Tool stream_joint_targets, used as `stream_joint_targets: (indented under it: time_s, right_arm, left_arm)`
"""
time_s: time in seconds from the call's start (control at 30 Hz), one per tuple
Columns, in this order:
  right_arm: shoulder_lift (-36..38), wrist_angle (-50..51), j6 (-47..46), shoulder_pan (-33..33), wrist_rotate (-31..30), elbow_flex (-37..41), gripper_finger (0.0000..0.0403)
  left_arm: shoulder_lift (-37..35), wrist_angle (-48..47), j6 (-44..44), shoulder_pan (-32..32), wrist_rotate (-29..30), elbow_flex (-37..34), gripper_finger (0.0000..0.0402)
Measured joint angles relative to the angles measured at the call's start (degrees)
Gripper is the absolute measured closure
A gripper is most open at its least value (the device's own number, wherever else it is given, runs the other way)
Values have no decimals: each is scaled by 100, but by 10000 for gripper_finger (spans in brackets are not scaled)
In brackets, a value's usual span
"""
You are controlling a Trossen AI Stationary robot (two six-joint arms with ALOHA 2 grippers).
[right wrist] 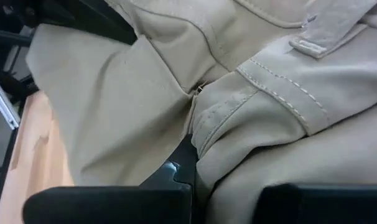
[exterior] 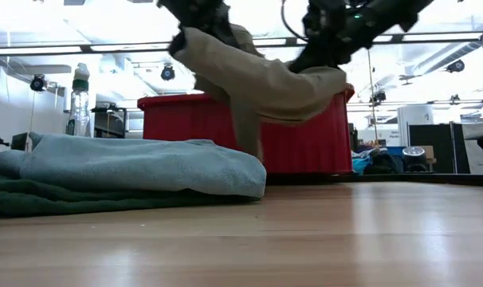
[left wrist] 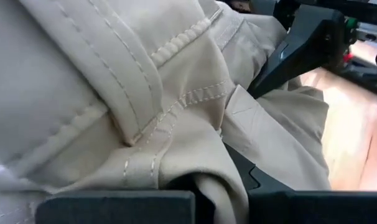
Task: Fold Laundry from Bin
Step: Stack the light brown shorts on top of the blue jeans
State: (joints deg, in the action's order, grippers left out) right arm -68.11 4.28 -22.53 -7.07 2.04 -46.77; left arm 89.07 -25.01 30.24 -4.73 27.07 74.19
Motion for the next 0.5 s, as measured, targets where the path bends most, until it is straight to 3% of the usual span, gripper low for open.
stream_joint_targets:
  time_s: [0.27, 0.5]
  right_arm:
    - [-986, -309, 274, 38, 644, -726, 380]
    - [-1916, -288, 557, 215, 763, -1548, 380]
  left_arm:
    - [-311, -1768, 1489, -690, 576, 0, 398]
    - [-374, -2853, 2604, -1218, 840, 0, 398]
